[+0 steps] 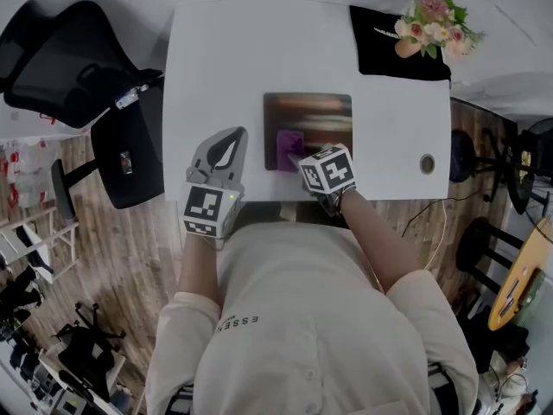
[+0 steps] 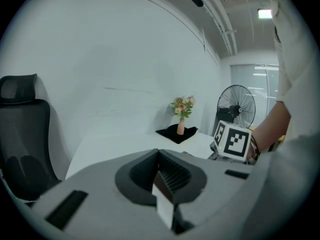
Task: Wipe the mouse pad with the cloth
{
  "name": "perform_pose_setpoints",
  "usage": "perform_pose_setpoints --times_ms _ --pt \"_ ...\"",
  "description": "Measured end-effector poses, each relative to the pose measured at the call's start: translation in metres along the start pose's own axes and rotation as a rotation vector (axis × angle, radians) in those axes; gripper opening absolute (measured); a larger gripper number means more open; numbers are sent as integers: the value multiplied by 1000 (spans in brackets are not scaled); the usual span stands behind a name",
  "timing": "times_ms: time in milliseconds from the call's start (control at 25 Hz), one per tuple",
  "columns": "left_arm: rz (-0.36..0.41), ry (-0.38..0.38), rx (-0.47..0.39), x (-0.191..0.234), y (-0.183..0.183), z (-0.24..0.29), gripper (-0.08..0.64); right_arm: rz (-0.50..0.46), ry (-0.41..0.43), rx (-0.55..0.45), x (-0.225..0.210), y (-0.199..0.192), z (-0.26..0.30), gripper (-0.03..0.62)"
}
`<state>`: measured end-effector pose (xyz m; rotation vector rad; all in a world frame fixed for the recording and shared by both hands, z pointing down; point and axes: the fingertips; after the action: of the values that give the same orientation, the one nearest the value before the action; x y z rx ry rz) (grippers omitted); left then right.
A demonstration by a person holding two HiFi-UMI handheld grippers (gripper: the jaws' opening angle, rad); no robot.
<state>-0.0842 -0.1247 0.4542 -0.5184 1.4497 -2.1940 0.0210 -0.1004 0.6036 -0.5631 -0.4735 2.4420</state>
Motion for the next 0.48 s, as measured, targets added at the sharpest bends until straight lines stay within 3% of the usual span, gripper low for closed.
perform_pose_setpoints --times_ms 480 --pt "1 -21 5 -46 9 41 2 38 -69 2 -68 -29 -35 97"
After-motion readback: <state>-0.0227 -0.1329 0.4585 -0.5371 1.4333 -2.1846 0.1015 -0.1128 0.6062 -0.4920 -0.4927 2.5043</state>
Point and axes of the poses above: the fingertips, and each gripper's own axes: z forward along the fingers, x to its left, y out of its top, and after that the axes turned 6 degrees about -y, right-handed
